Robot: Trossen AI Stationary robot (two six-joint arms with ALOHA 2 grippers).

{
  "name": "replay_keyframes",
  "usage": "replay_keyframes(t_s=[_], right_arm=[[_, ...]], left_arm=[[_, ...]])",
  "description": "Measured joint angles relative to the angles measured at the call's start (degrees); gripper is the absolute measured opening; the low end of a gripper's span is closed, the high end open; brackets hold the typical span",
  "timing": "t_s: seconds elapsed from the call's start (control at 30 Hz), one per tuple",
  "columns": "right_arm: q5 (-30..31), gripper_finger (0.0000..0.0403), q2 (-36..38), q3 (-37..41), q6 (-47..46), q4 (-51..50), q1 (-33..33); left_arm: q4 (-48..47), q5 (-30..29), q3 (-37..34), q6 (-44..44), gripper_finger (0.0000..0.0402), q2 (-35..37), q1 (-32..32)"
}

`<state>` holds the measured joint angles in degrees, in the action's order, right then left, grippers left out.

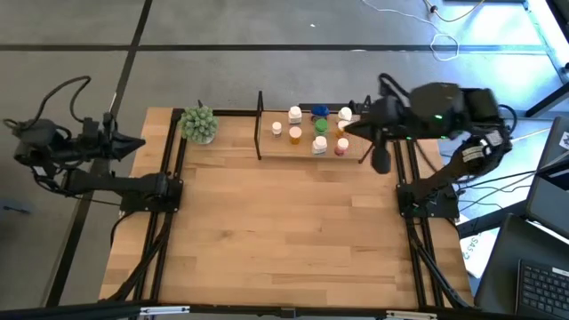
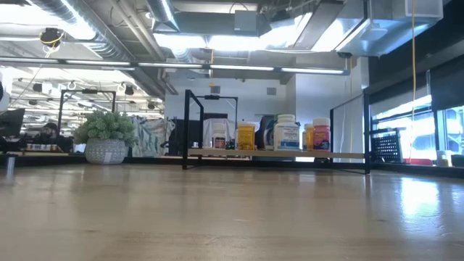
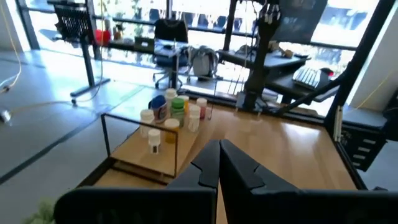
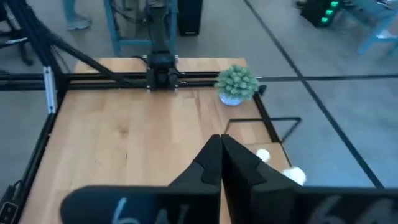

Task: Pick and place medicine bottles onto shelf by color
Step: Return to Home Position

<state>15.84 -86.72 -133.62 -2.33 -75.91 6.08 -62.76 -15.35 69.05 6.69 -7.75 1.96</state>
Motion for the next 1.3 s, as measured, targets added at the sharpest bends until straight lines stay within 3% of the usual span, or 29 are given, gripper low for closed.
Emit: replay_keyframes(t_s=[0.23, 0.5, 0.73, 0.93, 1.3], right_arm=[[10.4, 0.0003, 3.7, 0.0, -6.4, -3.0, 8.7], [20.4, 0.0002, 4.4, 0.1, -11.6, -10.5, 14.1], [22.3, 0.0002, 8.8, 2.7, -14.3, -13.3, 17.2], [22.4, 0.0002, 18.9, 19.3, -12.3, -2.2, 18.3], [9.9, 0.0002, 43.7, 64.0, -4.9, 36.9, 18.0]], left_arm=[[6.0, 0.2, -8.2, -3.1, 0.0000, 7.6, 0.0], [9.9, 1.0, -12.6, -7.3, 0.0000, 7.3, 0.0], [12.7, 4.2, -16.3, -7.0, 0.0000, 7.3, 0.0], [15.7, 4.7, -18.3, -6.9, 0.0000, 7.4, 0.0], [20.3, 4.3, -23.7, -5.3, 0.0000, 7.4, 0.0]])
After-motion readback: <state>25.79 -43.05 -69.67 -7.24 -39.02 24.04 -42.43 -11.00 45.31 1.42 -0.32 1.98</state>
